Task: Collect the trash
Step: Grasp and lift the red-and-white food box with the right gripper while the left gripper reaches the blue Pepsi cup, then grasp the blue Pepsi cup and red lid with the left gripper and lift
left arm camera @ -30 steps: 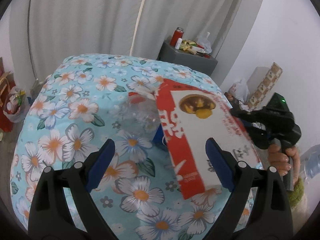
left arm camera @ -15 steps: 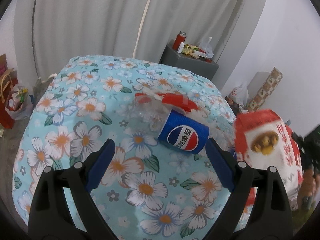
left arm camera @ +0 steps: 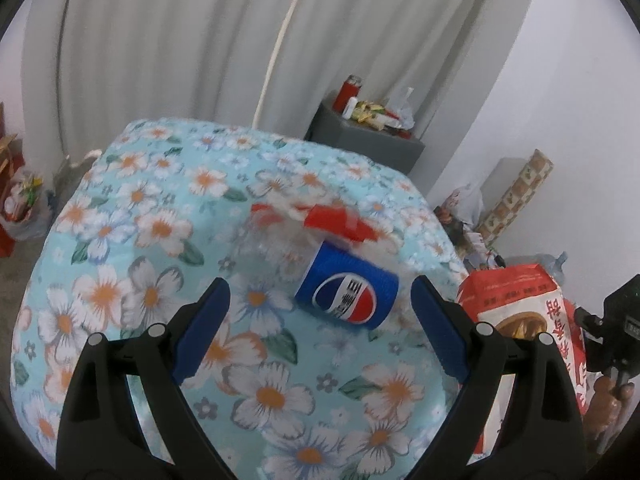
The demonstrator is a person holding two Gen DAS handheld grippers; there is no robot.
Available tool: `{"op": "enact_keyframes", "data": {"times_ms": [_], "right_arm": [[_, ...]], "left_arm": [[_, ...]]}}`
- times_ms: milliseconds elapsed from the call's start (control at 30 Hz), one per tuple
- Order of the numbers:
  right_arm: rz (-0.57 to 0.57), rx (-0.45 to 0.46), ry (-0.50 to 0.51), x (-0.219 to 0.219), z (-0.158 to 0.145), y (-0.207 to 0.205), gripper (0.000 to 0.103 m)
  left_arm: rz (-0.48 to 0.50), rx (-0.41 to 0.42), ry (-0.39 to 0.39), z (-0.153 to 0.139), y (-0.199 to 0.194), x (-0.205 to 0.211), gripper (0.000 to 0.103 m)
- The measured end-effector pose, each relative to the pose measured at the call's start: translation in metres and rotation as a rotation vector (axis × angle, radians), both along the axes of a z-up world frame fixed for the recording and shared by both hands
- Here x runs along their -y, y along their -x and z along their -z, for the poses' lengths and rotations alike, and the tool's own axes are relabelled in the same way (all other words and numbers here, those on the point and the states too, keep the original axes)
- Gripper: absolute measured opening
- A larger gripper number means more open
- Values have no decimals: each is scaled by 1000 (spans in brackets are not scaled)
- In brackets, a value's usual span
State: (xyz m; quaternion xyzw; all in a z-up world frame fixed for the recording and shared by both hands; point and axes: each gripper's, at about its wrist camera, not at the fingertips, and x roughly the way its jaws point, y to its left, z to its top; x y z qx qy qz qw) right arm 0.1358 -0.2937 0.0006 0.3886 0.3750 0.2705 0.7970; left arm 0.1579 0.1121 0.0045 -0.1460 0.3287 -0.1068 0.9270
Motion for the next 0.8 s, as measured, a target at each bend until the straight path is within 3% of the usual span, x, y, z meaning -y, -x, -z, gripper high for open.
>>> {"op": "enact_keyframes", "data": {"times_ms": [67, 133, 233, 367, 433, 633, 700, 800], "right_arm": [[-7, -4, 19, -5, 1, -2, 28], [-3, -24, 34, -7, 4, -4, 27], [5, -46, 20, -6, 9, -8, 22], [16, -53, 16, -3, 11, -10, 22], [19, -54, 16, -4, 12, -12, 22], [18, -59, 8, -3, 13, -12, 22], [15, -57, 4, -3, 13, -12, 22], [12, -58, -2, -2, 14, -13, 22]], "left_arm": [[13, 35, -28, -4, -4, 6, 87], [38, 72, -84, -9, -9, 17, 80], [70, 129, -216, -13, -16, 35, 71], [140, 152, -393, -10, -33, 62, 65], [167, 143, -436, -6, -43, 70, 63], [198, 70, -498, 10, -73, 88, 54], [190, 35, -519, 17, -83, 89, 44], [194, 8, -488, 24, -92, 86, 29]]}}
